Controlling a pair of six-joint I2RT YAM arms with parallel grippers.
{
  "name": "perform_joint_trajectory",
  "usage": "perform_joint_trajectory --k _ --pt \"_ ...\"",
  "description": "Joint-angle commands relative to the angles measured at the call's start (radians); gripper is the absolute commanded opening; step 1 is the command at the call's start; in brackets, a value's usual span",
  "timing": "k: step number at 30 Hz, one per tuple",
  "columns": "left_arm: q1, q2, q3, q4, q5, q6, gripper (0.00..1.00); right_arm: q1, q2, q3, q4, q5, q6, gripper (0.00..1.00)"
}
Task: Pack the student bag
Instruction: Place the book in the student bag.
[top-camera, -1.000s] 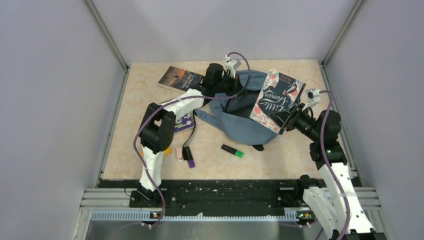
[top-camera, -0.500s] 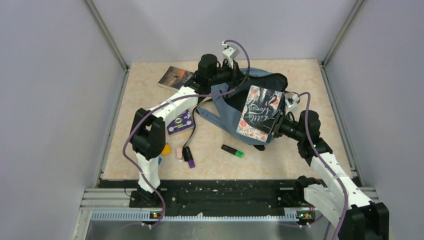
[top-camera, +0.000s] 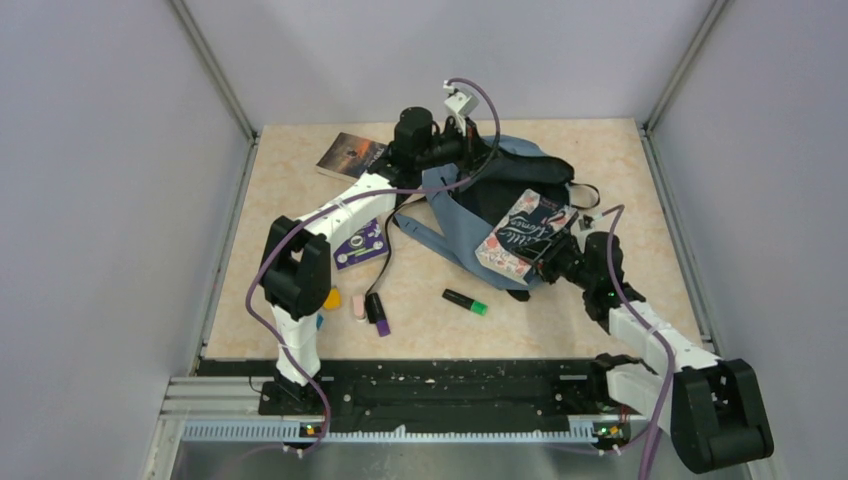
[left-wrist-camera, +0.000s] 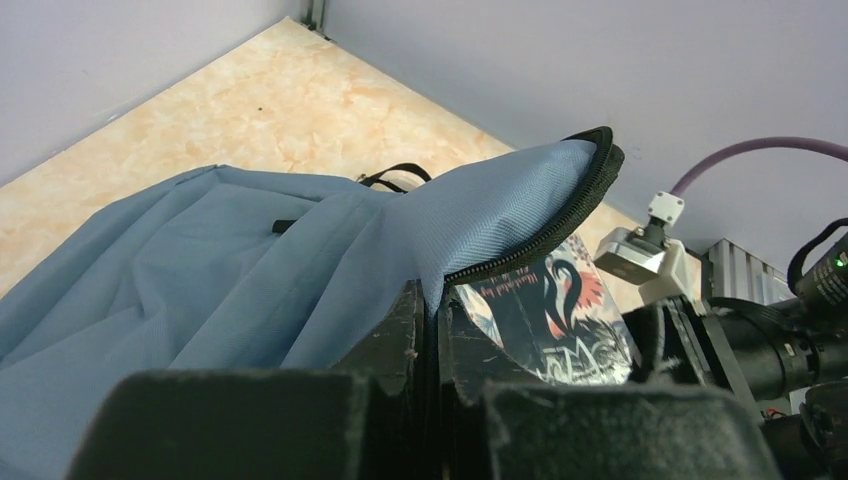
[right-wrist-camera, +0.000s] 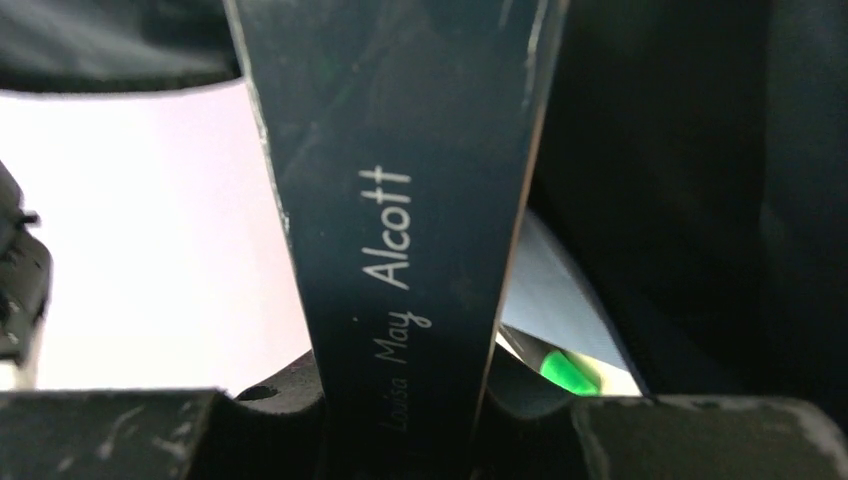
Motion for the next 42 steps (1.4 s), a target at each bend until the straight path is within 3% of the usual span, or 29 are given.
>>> perform_joint_trajectory --k 1,8,15,19,33,42 --pt "0.002 -0.090 -0.011 0.163 0.053 0.005 0.00 0.007 0.024 0.019 0.223 0.114 0.178 0.00" --pt "0.006 -0.093 -0.049 0.200 0.122 0.008 0.00 0.001 0.129 -0.010 0.414 0.212 0.404 0.00" --pt "0.005 -0.094 -0.072 0.222 0.151 0.007 0.00 0.000 0.213 0.047 0.549 0.273 0.511 0.00" --pt "0.004 -0.100 -0.085 0.242 0.166 -0.020 0.00 0.011 0.240 0.104 0.436 0.347 0.475 0.00" --pt "0.007 -0.054 -0.037 0.282 0.186 -0.119 0.00 0.071 0.620 0.248 0.608 0.444 0.427 0.00" --pt "0.036 -0.010 0.028 0.251 0.295 -0.162 0.00 0.080 0.723 0.368 0.582 0.335 0.359 0.00"
